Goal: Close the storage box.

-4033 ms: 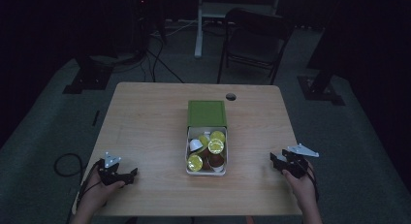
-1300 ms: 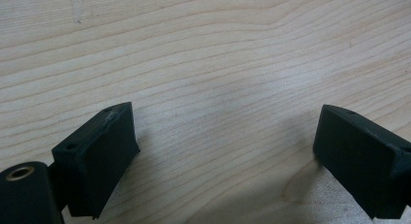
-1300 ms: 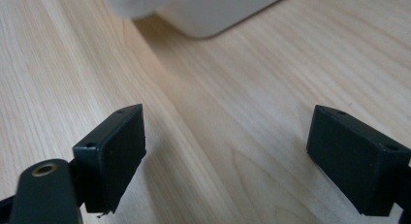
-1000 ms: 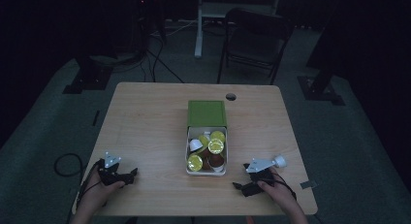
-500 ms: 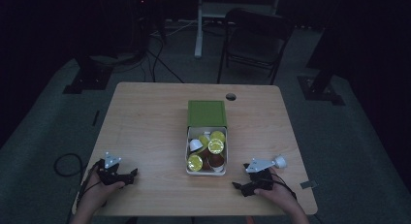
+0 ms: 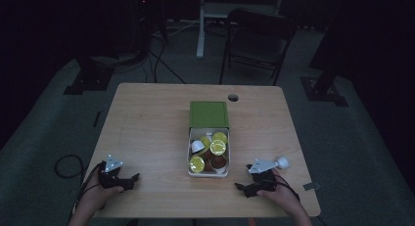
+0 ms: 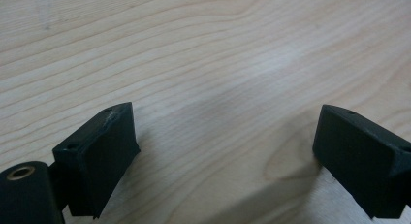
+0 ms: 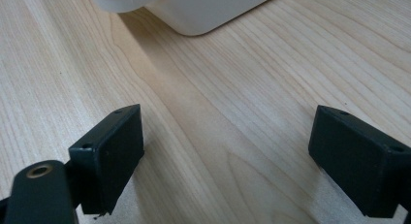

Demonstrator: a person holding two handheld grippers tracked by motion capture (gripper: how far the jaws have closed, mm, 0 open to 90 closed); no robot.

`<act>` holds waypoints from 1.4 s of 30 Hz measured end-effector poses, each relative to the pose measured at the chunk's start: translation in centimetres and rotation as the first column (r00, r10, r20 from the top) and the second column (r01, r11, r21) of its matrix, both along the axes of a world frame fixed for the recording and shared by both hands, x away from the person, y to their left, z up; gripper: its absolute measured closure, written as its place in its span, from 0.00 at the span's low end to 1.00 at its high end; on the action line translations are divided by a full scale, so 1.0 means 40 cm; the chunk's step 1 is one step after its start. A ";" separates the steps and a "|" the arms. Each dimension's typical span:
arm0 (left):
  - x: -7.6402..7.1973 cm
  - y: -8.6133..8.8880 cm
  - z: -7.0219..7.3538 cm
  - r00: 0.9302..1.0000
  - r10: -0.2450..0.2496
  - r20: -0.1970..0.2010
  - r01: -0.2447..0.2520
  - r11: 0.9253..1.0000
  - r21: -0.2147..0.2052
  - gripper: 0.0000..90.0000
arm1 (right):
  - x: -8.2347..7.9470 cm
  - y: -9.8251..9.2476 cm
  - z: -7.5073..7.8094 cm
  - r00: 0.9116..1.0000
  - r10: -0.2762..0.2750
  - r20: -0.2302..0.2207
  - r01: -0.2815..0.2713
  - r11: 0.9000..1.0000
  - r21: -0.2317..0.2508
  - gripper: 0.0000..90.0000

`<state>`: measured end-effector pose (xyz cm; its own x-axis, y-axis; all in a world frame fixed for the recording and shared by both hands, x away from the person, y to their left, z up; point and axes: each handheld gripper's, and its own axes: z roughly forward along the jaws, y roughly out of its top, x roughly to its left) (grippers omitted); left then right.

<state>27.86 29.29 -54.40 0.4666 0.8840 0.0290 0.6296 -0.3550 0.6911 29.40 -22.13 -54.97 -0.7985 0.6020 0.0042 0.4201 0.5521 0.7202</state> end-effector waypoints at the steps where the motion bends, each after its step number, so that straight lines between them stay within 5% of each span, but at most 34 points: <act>1: -0.002 -0.004 0.001 1.000 -0.014 0.001 0.014 1.000 0.003 0.10 | 0.000 0.000 0.000 1.000 -0.002 -0.001 0.002 1.000 -0.001 0.14; 9: -0.014 -0.062 0.014 0.992 -0.126 0.015 0.126 0.992 -0.008 0.10 | -0.002 0.003 0.019 1.000 -0.001 0.009 0.001 0.999 0.040 0.14; 28: -0.023 -0.201 0.022 0.952 -0.307 0.018 0.307 0.952 0.001 0.10 | -0.011 0.015 0.042 1.000 0.004 0.006 -0.004 0.996 0.089 0.14; 38: -0.008 -0.246 0.056 0.930 -0.363 0.063 0.365 0.931 -0.017 0.10 | -0.012 0.026 0.063 1.000 -0.007 0.029 0.004 0.993 0.121 0.14; 42: -0.003 -0.285 0.070 0.910 -0.406 0.082 0.408 0.913 -0.012 0.10 | -0.008 0.035 0.078 0.999 -0.010 0.042 0.004 0.989 0.149 0.14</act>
